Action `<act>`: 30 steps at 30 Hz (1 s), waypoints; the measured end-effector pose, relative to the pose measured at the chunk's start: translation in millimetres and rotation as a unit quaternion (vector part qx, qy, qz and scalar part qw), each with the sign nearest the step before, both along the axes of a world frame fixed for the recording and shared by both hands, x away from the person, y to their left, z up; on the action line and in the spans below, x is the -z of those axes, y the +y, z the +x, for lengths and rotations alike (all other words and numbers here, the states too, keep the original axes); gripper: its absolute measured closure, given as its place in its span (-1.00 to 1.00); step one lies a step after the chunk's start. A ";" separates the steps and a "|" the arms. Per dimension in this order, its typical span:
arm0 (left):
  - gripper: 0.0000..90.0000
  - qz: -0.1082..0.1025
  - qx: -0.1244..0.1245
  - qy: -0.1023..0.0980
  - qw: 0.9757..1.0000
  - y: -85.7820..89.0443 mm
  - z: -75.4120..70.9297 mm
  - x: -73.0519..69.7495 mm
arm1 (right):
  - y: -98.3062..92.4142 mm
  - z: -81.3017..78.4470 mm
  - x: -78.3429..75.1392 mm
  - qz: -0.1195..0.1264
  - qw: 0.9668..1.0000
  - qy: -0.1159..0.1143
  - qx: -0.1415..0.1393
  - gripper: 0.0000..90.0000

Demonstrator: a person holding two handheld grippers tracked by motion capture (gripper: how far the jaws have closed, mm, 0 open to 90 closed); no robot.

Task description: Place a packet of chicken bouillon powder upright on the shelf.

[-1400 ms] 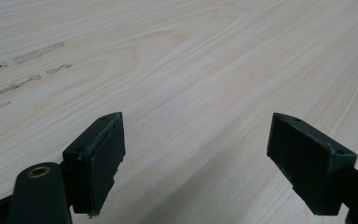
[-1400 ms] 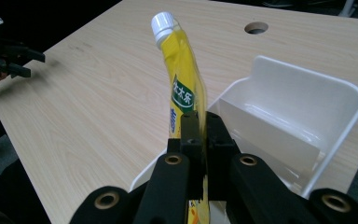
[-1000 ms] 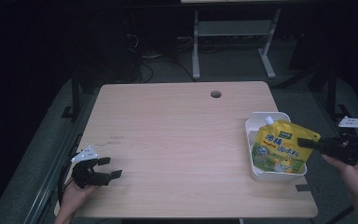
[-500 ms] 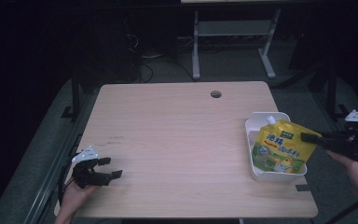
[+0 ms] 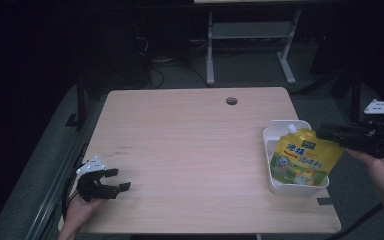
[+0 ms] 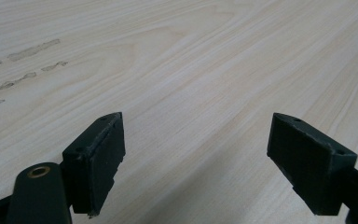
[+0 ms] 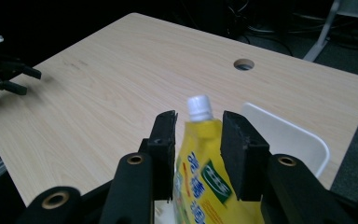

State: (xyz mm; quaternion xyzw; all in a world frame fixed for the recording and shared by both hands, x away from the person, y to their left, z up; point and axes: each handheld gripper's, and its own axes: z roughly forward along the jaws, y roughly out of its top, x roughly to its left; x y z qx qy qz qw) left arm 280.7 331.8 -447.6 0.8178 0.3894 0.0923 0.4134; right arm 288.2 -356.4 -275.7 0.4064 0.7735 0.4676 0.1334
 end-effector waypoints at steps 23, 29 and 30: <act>-0.58 0.003 0.004 -0.002 1.000 -0.3 0.1 -0.1 | 81.1 17.2 15.3 -0.018 0.997 0.018 -0.074 0.21; -0.58 0.003 0.006 -0.002 1.000 -0.2 0.1 -0.1 | 102.8 21.6 21.1 -0.024 0.995 0.027 -0.092 0.15; -0.58 0.003 0.006 -0.002 1.000 -0.3 0.1 -0.1 | 106.1 22.4 22.3 -0.023 0.995 0.028 -0.095 0.15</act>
